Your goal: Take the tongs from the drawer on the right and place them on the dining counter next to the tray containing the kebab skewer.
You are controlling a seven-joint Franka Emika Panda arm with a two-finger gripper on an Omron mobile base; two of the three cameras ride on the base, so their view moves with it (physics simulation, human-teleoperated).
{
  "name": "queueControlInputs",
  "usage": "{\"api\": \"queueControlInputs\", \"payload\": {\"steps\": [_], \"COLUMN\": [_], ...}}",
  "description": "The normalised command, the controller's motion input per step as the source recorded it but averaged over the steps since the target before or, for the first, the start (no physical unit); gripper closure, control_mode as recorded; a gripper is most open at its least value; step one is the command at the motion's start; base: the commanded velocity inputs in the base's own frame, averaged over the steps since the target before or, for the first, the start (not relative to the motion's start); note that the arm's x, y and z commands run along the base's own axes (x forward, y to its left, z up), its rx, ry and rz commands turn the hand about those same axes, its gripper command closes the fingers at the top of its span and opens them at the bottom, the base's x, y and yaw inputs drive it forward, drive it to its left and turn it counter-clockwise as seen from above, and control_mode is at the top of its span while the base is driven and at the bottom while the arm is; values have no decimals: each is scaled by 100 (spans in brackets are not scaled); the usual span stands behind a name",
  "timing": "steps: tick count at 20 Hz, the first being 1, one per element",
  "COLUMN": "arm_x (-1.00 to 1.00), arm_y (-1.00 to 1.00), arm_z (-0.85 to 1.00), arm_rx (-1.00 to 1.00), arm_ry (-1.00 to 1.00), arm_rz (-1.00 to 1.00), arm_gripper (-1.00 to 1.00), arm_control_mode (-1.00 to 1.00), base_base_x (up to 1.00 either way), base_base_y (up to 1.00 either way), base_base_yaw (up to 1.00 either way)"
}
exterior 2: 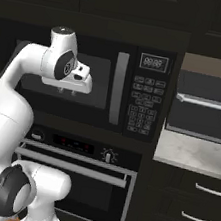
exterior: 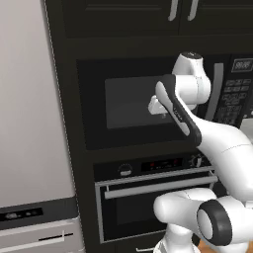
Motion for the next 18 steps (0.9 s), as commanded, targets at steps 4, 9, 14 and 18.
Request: {"api": "queueControlInputs", "payload": {"steps": [4, 9, 14, 18], "arm_x": [-40, -76, -37, -4], "arm_y": [0, 3, 0, 0], "arm_z": [0, -10, -7, -9], "arm_rx": [0, 0, 0, 0], "arm_ry": [-3, -1, 2, -2], "arm_rz": [0, 0, 0, -1], "arm_gripper": [-100, -100, -100, -100], "arm_control_mode": [-100, -100, -100, -100], "base_base_x": [0, 0, 0, 0], "base_base_y": [0, 0, 0, 0], "base_base_yaw": [0, 0, 0, 0]}}
